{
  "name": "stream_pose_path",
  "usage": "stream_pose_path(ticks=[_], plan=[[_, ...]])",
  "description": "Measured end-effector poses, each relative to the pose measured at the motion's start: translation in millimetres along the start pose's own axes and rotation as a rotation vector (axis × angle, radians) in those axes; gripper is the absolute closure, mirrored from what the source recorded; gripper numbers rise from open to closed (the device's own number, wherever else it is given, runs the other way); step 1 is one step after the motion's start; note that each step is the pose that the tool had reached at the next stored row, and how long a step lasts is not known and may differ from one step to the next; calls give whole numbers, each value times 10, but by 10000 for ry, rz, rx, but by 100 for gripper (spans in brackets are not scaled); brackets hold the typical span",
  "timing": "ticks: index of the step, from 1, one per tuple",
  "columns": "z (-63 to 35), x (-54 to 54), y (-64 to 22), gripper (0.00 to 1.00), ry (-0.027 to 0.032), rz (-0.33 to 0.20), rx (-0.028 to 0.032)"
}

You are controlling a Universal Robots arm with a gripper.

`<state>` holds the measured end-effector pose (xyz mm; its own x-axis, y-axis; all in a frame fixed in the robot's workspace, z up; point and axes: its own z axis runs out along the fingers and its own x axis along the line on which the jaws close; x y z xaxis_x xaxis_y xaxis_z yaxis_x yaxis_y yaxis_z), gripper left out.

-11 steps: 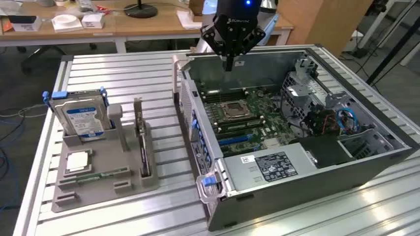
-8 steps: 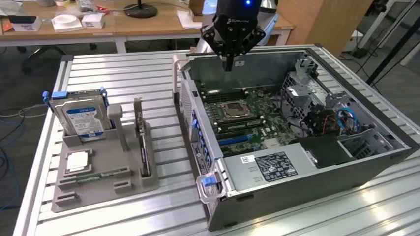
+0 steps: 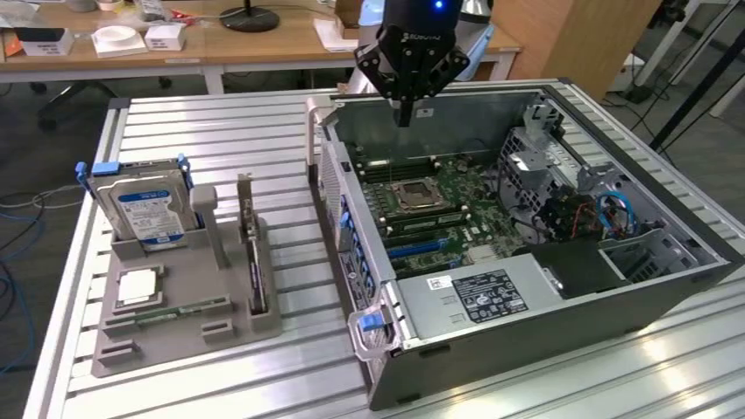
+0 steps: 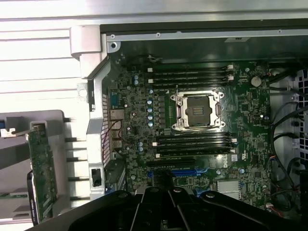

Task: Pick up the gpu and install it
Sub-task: 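Reach for the gpu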

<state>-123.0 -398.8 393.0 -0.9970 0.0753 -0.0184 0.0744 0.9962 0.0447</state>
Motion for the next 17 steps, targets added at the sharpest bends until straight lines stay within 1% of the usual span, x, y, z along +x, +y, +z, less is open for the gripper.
stream_pose_path(ticks=[10, 17], plan=[[7, 26, -2, 89, 38, 2, 3], [16, 69, -6, 89, 75, 3, 5]])
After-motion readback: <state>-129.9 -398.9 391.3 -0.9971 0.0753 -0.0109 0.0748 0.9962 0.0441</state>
